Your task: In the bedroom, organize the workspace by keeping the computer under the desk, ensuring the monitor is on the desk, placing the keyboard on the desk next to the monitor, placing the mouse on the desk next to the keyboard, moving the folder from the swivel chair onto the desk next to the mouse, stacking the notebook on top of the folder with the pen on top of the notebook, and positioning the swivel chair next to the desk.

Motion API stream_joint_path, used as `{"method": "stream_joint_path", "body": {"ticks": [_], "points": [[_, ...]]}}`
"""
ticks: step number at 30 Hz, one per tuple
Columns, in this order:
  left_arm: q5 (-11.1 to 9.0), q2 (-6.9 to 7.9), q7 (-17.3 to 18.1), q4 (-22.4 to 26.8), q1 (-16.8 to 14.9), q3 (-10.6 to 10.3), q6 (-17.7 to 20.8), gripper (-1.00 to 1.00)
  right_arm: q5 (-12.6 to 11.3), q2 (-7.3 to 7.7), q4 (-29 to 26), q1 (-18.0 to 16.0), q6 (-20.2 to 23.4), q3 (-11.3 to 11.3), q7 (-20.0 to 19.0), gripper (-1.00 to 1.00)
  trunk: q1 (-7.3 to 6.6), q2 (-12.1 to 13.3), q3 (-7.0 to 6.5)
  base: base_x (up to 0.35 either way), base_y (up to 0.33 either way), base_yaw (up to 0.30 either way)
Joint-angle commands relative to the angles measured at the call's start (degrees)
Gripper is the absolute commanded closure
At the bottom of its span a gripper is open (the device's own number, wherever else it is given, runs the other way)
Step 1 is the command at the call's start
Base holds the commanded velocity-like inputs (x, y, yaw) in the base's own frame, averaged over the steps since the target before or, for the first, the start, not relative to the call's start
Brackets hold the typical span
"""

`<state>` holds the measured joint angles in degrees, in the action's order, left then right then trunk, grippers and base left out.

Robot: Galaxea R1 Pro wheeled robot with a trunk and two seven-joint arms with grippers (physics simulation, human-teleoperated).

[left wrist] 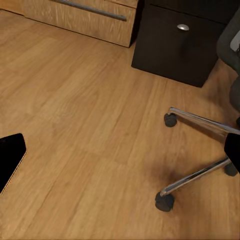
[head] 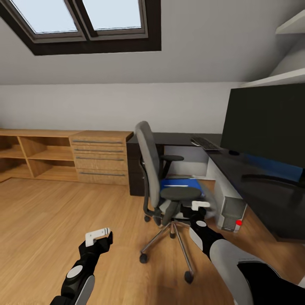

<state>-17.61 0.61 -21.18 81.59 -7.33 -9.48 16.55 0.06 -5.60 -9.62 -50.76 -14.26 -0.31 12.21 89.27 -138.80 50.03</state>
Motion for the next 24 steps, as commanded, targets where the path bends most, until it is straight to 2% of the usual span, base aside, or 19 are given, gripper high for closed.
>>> {"method": "stream_joint_path", "body": {"ticks": [1, 24], "points": [[-0.50, 0.07, -0.52, 0.06, -0.05, -0.18, 0.15, -1.00, 0.03, -0.02, 0.04, -0.04, -0.19, 0.05, 0.18, -1.00, -0.01, -0.03, -0.02, 0.000, 0.001, 0.181], [-0.59, 0.26, -0.61, 0.15, -0.05, -0.10, 0.15, -1.00, 0.03, -0.11, 0.04, 0.04, -0.24, 0.05, 0.18, -1.00, -0.01, -0.03, -1.69, 0.000, 0.000, 0.182]]}}
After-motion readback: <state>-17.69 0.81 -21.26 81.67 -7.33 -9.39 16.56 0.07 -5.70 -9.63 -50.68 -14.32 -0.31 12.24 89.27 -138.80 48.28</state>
